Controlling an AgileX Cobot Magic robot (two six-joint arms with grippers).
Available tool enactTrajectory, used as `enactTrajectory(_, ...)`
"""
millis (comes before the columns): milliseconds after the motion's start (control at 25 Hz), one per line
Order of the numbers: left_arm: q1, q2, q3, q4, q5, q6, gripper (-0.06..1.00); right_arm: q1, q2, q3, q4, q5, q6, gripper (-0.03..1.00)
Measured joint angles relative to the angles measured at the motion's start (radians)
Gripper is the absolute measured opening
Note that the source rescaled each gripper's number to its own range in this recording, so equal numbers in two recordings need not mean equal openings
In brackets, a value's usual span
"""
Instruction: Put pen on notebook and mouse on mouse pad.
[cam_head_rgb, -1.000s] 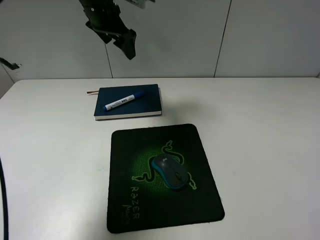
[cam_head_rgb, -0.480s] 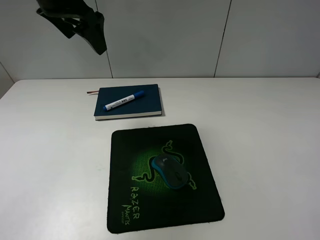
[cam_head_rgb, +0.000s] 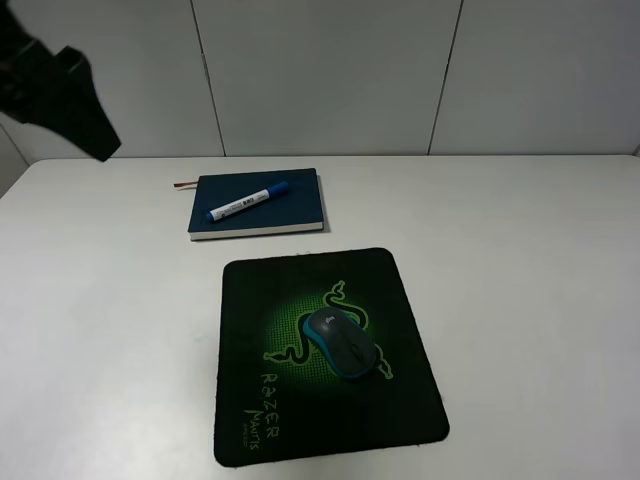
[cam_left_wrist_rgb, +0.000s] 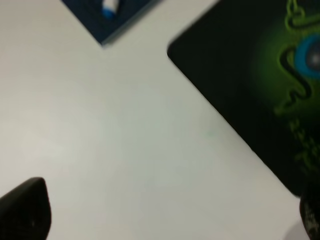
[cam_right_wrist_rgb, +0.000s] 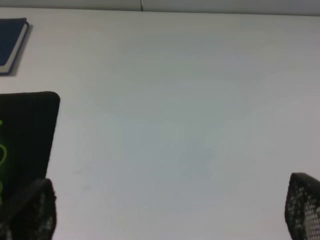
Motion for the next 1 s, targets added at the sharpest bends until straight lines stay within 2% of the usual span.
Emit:
enactTrajectory(400, 0.0, -0.519, 0.325, 0.026, 0.002, -0.072, 1.0, 0.0, 0.0, 0.0, 0.001, 0.0, 0.0, 1.0)
enactTrajectory(760, 0.001, -0.918, 0.559, 0.049, 0.002, -0.213, 1.0, 0.0, 0.0, 0.0, 0.001, 0.0, 0.0, 1.0)
enactTrajectory(880, 0.021, -1.002, 0.622, 0.073, -0.006, -0.234, 1.0, 0.0, 0.0, 0.0, 0.001, 0.0, 0.0, 1.0)
enactTrajectory(1000, 0.071, -1.063, 0.686, 0.095, -0.055, -0.244, 1.0, 0.0, 0.0, 0.0, 0.001, 0.0, 0.0, 1.0)
